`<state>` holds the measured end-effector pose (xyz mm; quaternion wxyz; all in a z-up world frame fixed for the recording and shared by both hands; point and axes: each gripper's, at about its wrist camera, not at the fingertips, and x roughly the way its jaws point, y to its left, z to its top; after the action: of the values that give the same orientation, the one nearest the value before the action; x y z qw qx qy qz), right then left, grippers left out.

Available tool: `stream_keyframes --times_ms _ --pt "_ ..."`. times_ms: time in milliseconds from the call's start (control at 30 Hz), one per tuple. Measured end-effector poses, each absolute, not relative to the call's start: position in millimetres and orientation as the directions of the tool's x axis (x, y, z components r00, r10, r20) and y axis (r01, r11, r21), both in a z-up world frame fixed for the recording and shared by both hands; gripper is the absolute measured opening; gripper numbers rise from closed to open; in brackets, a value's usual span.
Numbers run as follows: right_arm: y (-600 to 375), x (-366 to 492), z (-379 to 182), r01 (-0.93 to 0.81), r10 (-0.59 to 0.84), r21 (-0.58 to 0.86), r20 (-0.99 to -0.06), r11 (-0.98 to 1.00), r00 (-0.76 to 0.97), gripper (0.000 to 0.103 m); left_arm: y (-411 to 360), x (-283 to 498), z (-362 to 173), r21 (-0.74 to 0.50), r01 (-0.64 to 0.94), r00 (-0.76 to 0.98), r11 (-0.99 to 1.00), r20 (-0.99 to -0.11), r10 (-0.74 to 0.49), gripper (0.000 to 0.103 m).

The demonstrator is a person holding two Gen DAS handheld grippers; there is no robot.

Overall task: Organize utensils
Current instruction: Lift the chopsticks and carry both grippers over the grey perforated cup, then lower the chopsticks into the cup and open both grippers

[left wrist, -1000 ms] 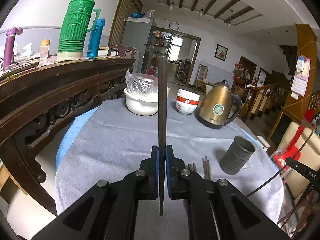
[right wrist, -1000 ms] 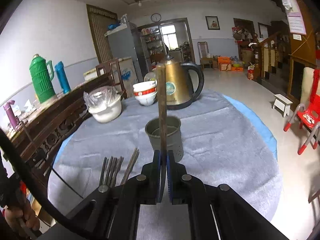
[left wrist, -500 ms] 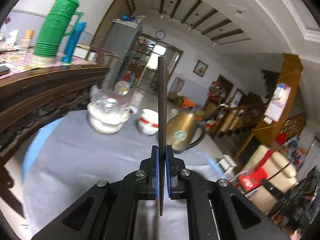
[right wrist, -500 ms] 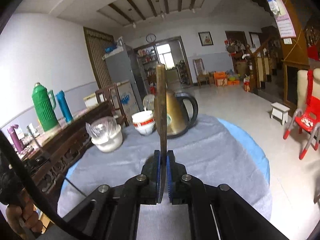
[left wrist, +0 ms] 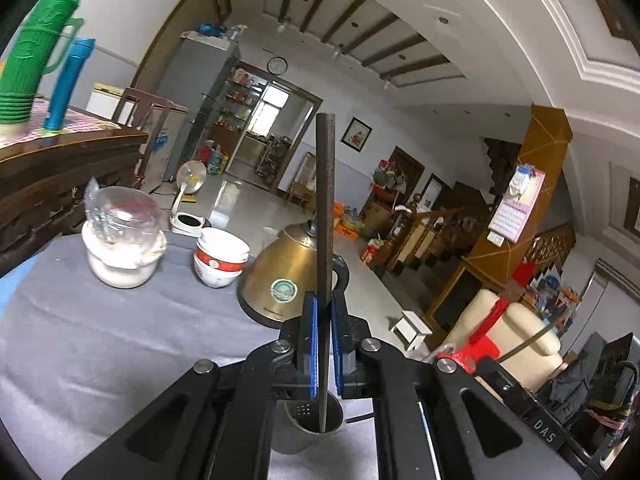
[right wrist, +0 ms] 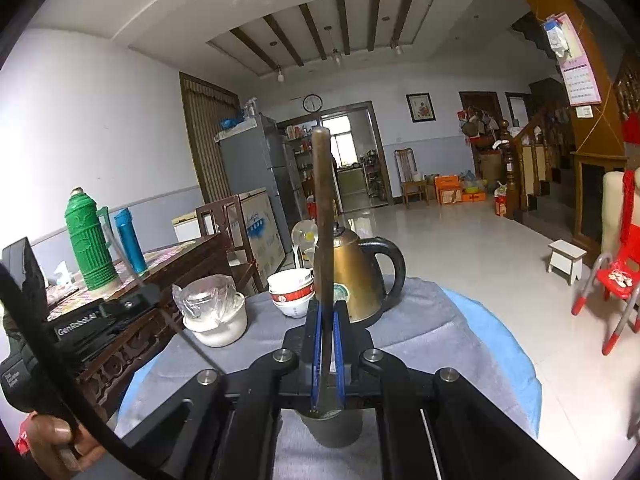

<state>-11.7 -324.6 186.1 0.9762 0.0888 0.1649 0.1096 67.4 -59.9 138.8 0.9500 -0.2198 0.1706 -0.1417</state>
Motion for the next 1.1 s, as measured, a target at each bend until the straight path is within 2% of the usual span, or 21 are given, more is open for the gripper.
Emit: stream_keyframes --times_ms 767,833,900,967,1000,1067,1100 --pt "-315 86 102 -0.198 0.296 0.229 -0.569 0.953 0.768 0.007 -101 131 79 -0.378 0.178 0.802 0.909 -0.480 -0.356 0.007" --pt "-314 89 98 -0.198 0.300 0.234 -0.591 0.952 0.749 0.009 -101 130 79 -0.374 0.175 0.793 0.911 -0.495 -0.356 0.012" --pt "-314 90 95 -0.191 0.301 0.241 -0.609 0.952 0.734 0.009 -100 129 81 -0.376 0.176 0.789 0.910 -0.498 -0.359 0.026" --pt "-315 88 98 -0.176 0.289 0.239 -0.611 0.955 0.737 0.010 -97 123 85 -0.372 0.171 0.799 0.912 -0.489 -0.349 0.055" --pt "-317 85 101 -0.168 0.282 0.238 -0.608 0.957 0.742 0.017 -94 116 90 -0.369 0.164 0.811 0.915 -0.478 -0.338 0.059" --pt "-320 80 106 -0.157 0.272 0.238 -0.600 0.958 0.752 0.043 -87 108 95 -0.364 0.161 0.823 0.917 -0.463 -0.328 0.061" --pt "-322 76 109 -0.154 0.271 0.241 -0.593 0.958 0.758 0.070 -83 101 99 -0.361 0.163 0.827 0.918 -0.457 -0.327 0.061"
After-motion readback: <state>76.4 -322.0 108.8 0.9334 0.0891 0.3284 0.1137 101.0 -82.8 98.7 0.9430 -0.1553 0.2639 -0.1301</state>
